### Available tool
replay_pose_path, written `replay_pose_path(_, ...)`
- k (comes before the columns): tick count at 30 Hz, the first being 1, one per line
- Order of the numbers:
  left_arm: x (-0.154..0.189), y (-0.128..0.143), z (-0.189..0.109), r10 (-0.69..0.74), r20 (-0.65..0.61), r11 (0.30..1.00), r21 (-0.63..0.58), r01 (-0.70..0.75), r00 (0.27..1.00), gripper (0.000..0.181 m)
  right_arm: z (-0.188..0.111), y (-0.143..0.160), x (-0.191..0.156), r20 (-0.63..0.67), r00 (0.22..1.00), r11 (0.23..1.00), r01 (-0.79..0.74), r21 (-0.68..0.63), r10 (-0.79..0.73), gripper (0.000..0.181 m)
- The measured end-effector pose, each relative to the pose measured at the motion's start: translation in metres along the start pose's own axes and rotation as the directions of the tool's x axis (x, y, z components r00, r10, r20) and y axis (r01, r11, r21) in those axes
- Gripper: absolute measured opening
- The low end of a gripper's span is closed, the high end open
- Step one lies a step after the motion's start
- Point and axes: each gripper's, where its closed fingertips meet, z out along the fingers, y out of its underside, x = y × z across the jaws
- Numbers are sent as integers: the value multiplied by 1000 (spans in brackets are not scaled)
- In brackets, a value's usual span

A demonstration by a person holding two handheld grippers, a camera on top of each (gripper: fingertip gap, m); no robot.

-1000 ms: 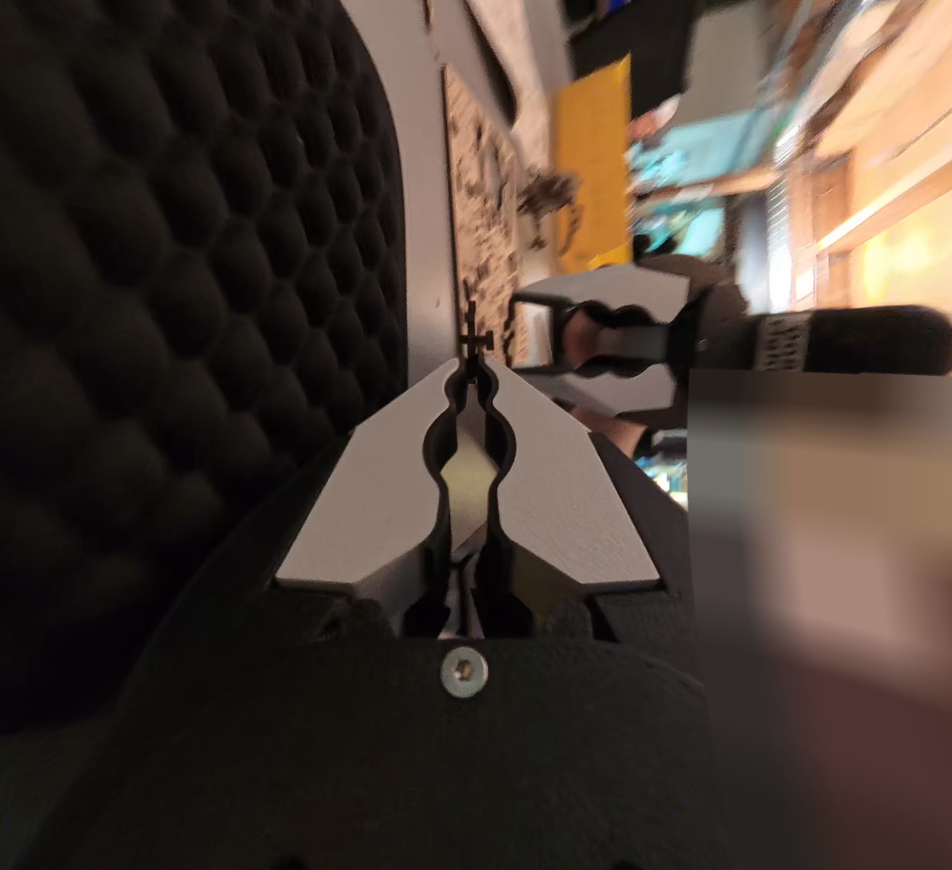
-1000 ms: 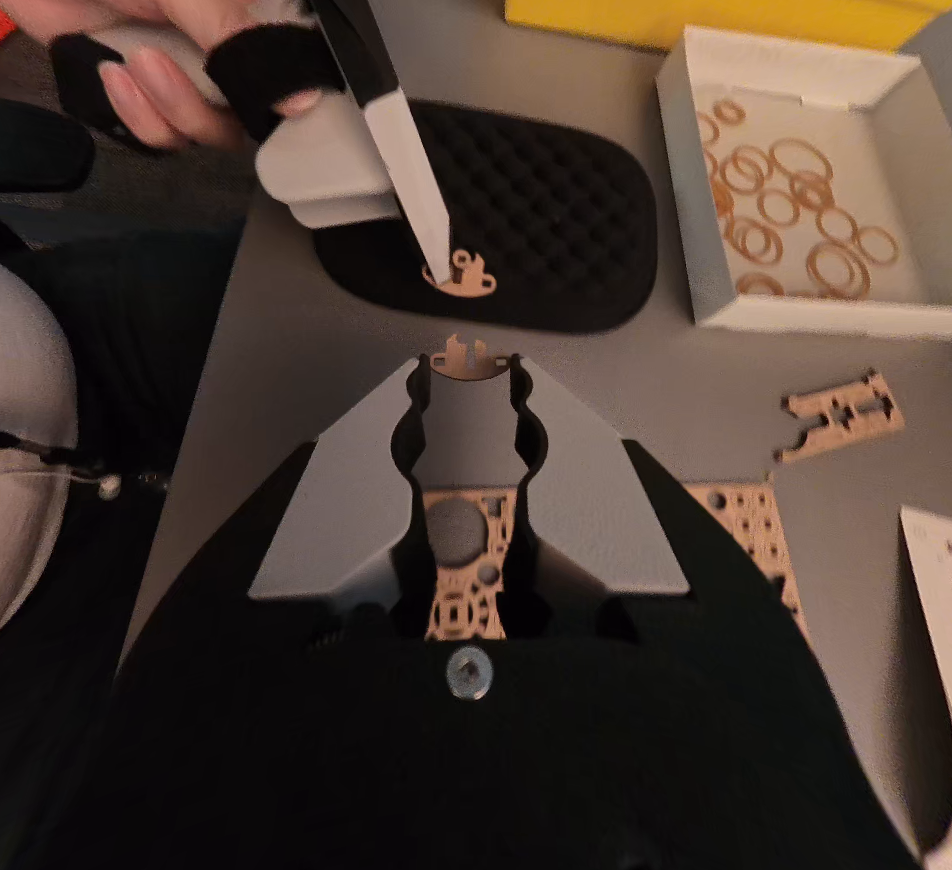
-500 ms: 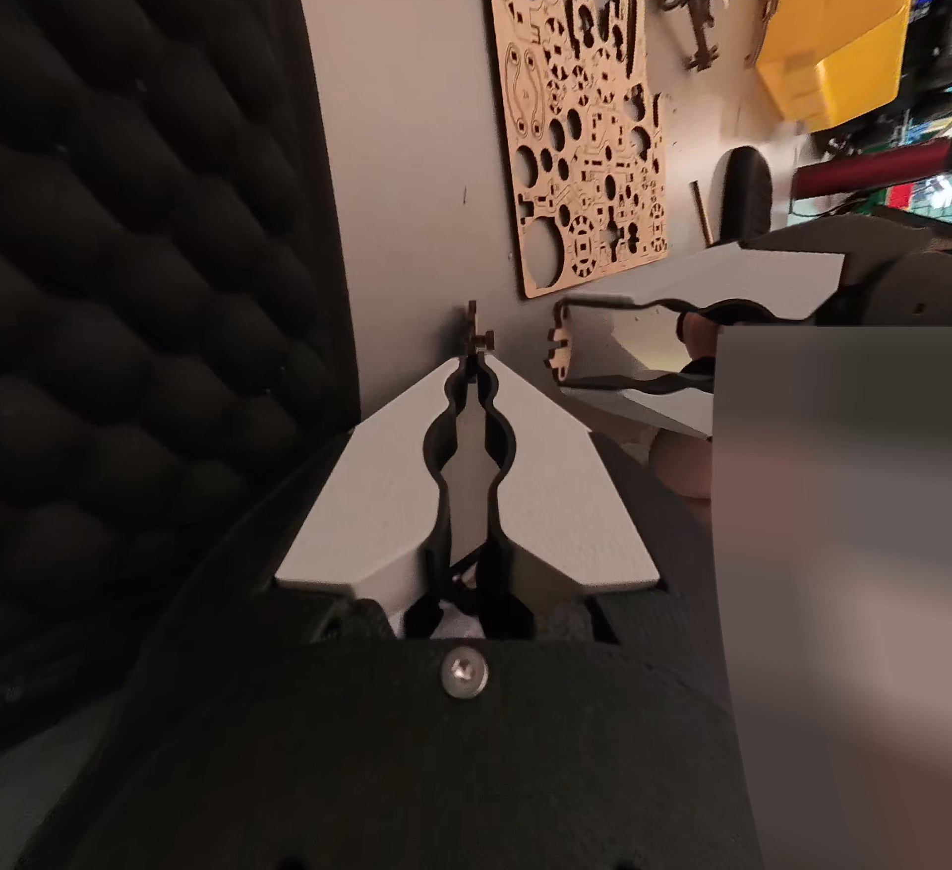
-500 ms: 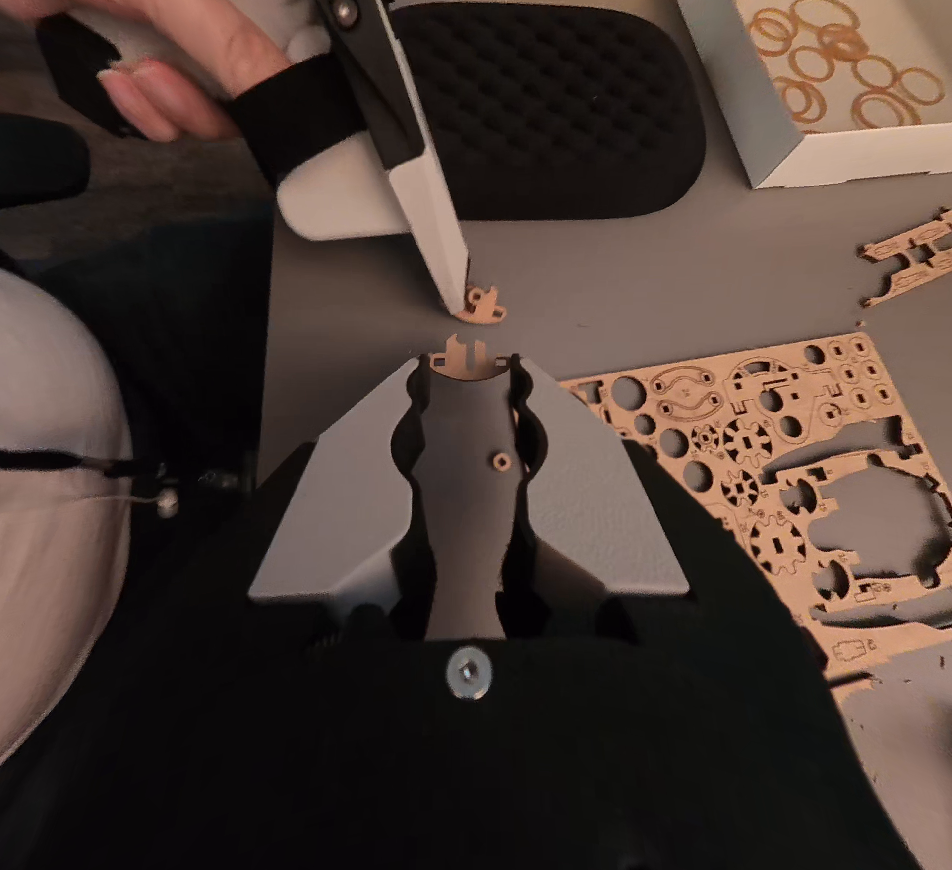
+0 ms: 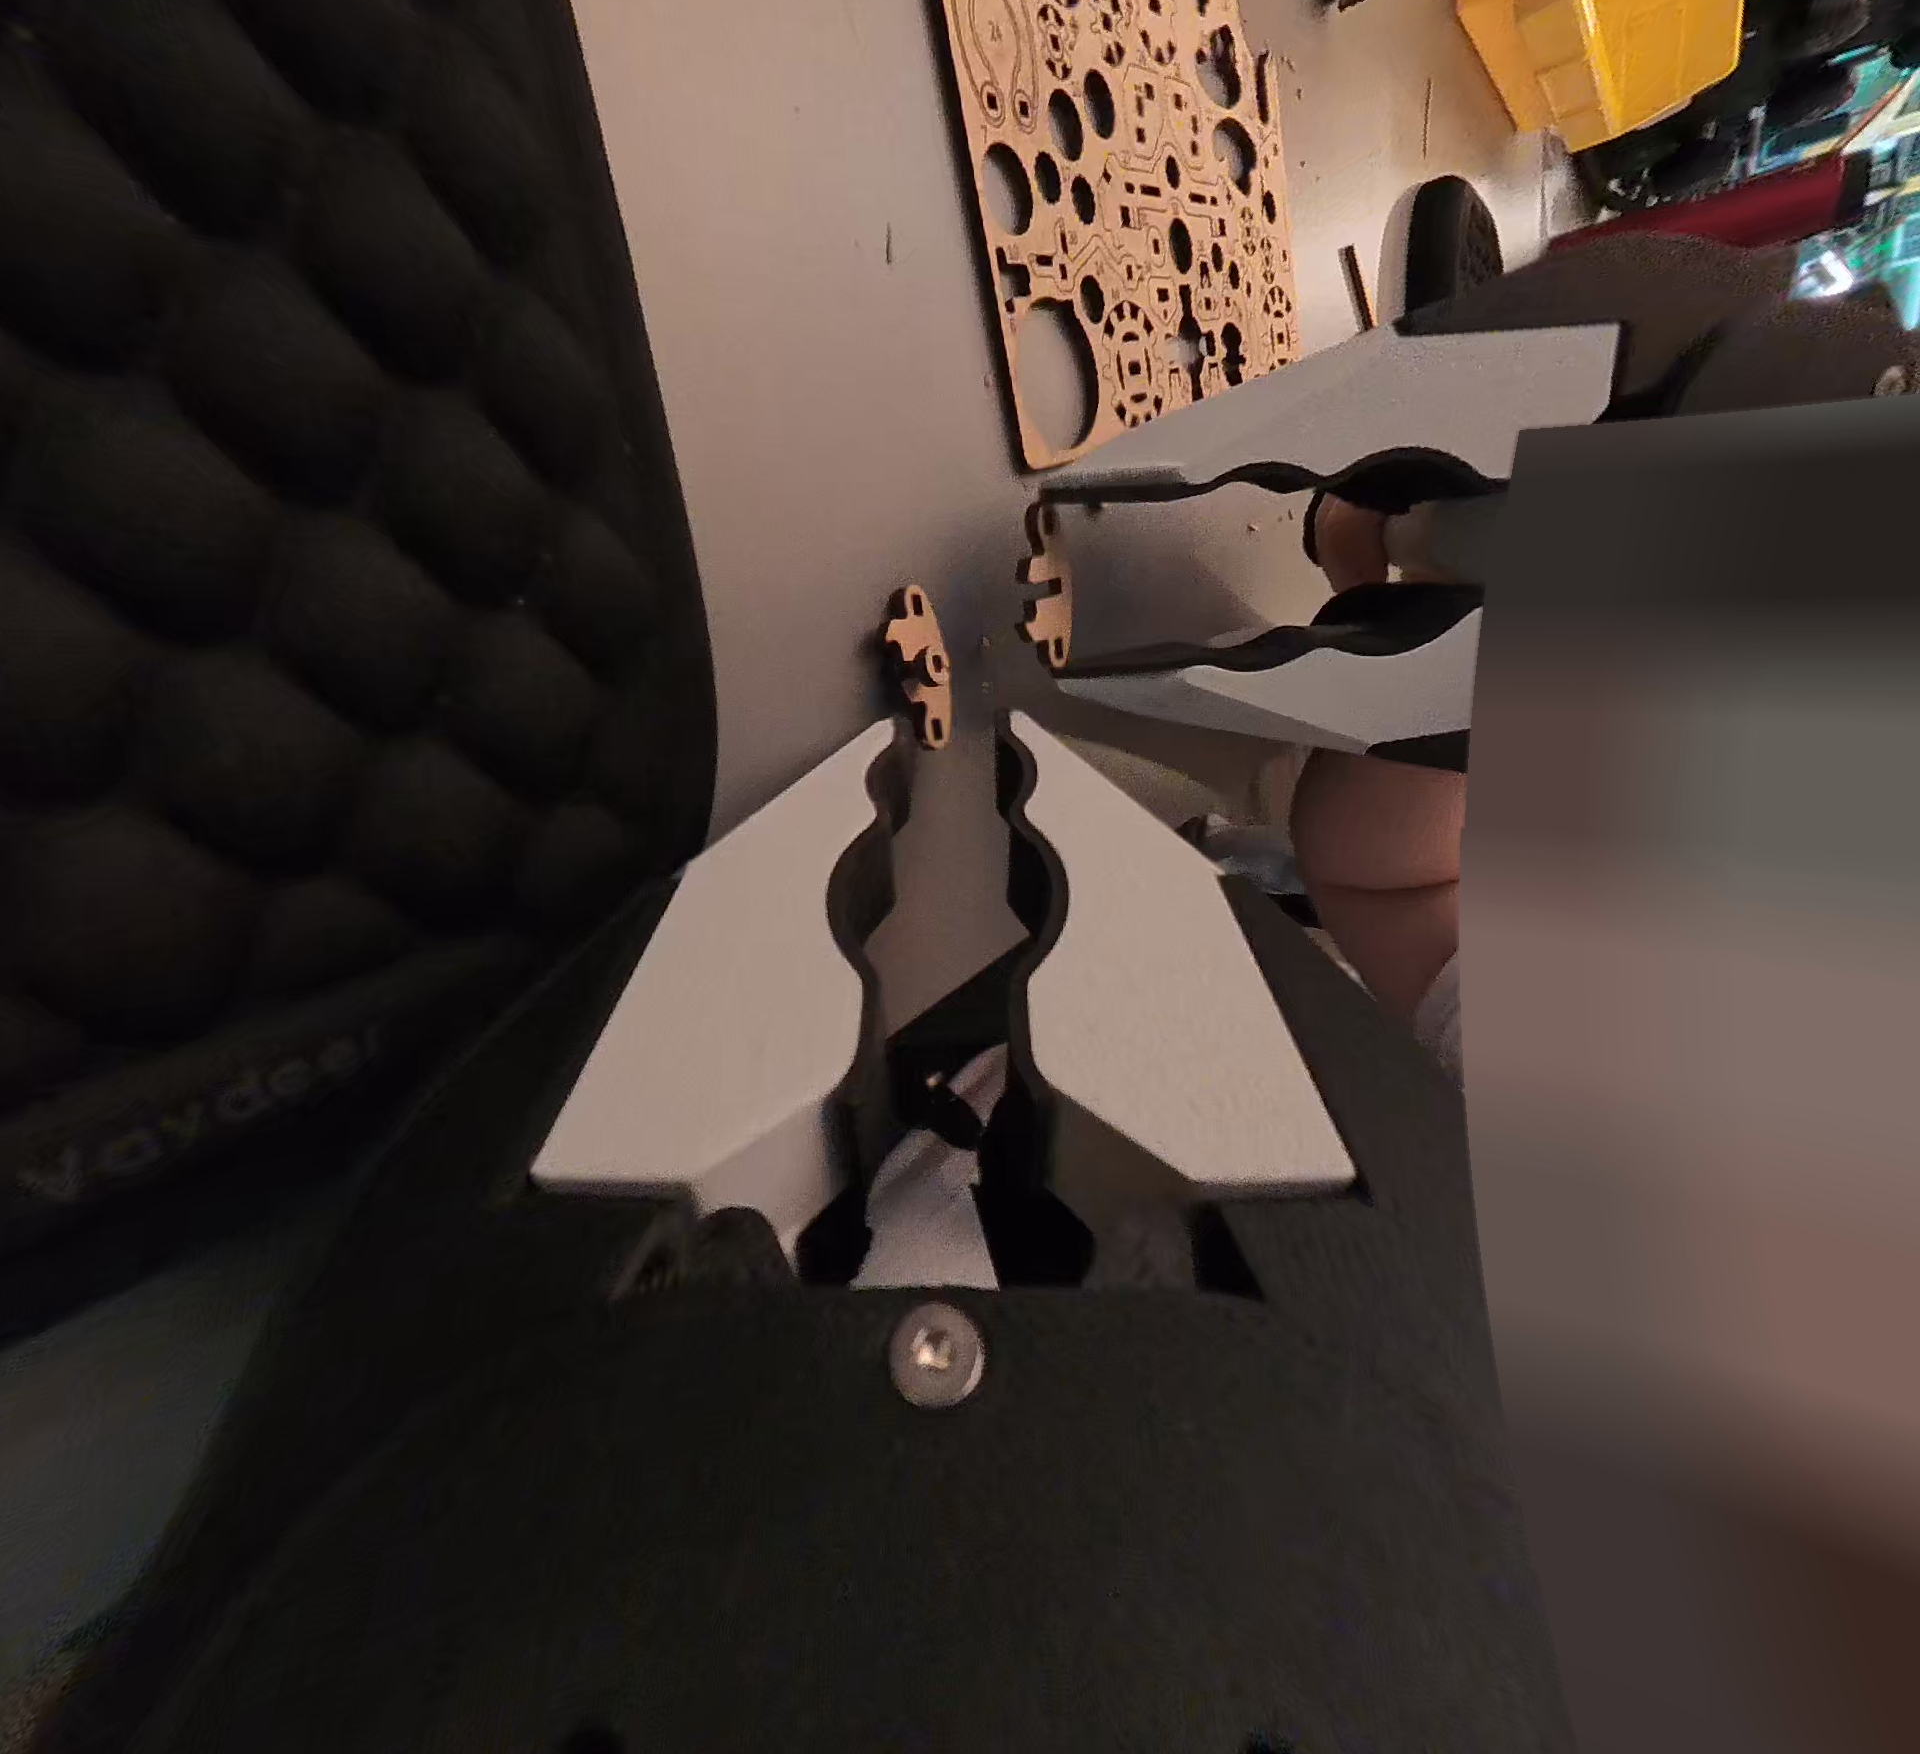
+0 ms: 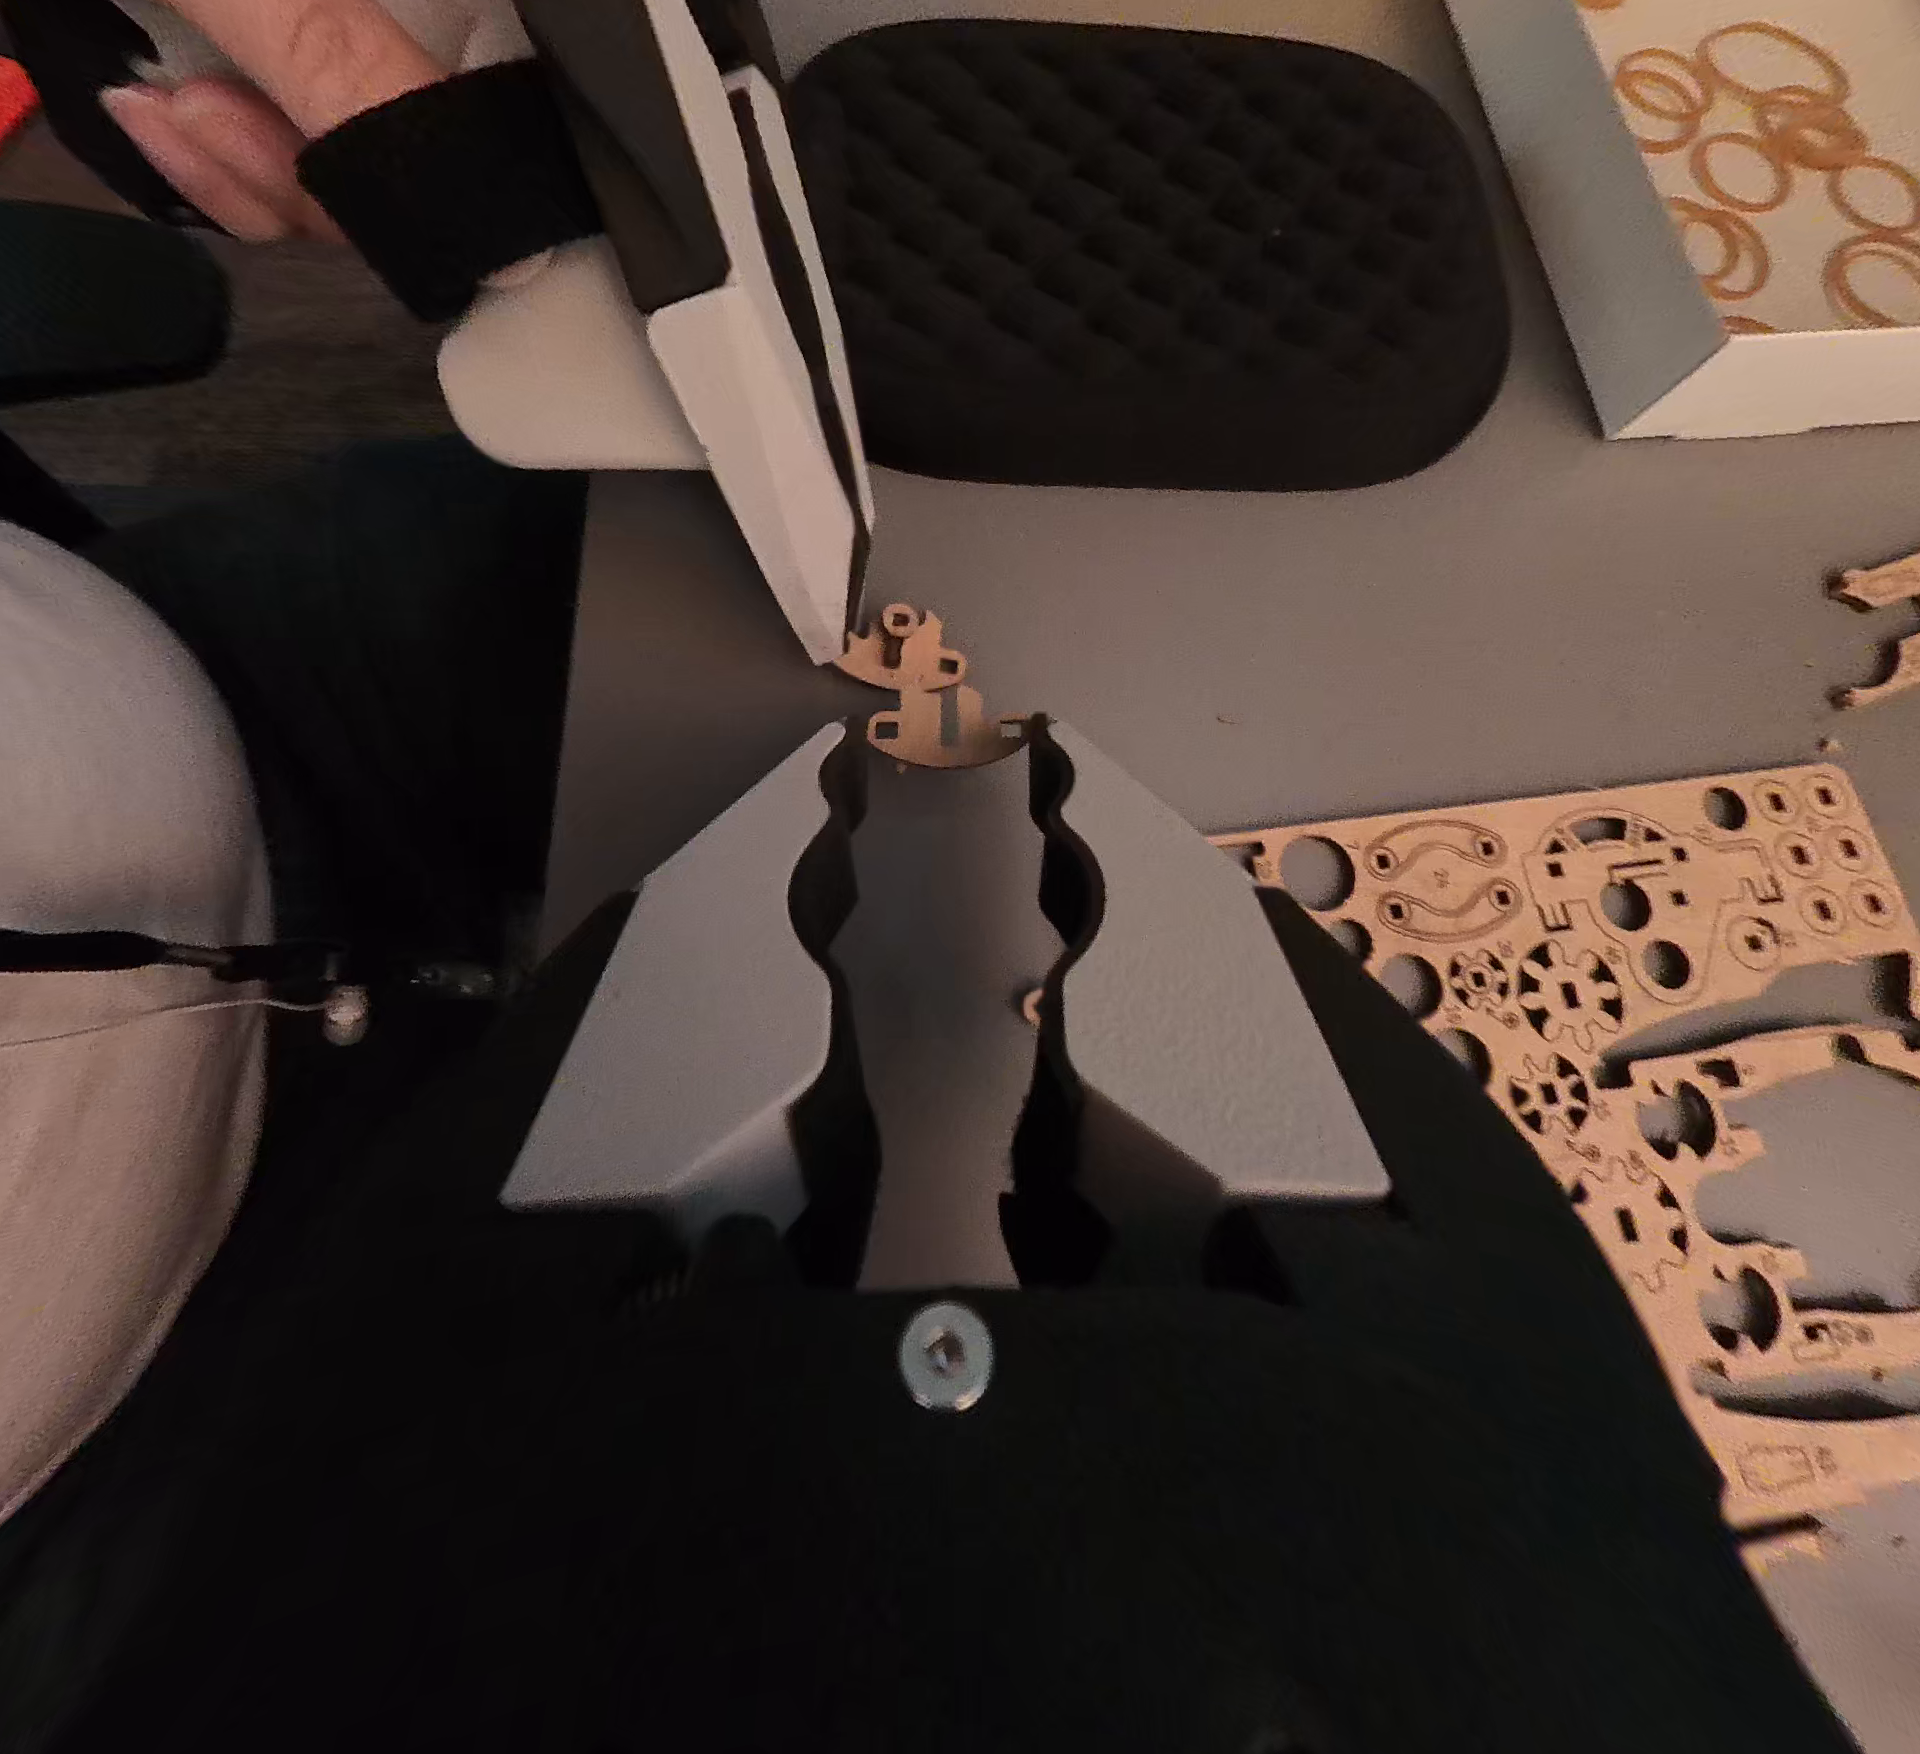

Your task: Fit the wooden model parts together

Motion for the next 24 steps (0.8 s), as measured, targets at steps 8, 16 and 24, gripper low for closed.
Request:
replay_pose_path(8,7,16,-3,148,25,987,-68,-146,989,28,10,2,-13,63,998,999,21,-25,-20,29)
replay_pose_path(16,0,11,-29,491,104,870,-118,-479,865,19,15,4,-11,21,999,997,51,-59,-50,30)
replay_pose_path(24,-10,-12,-21,953,155,297,-287,-911,262,30,15,1,-11,3,1000,999,18,-32,-18,29)
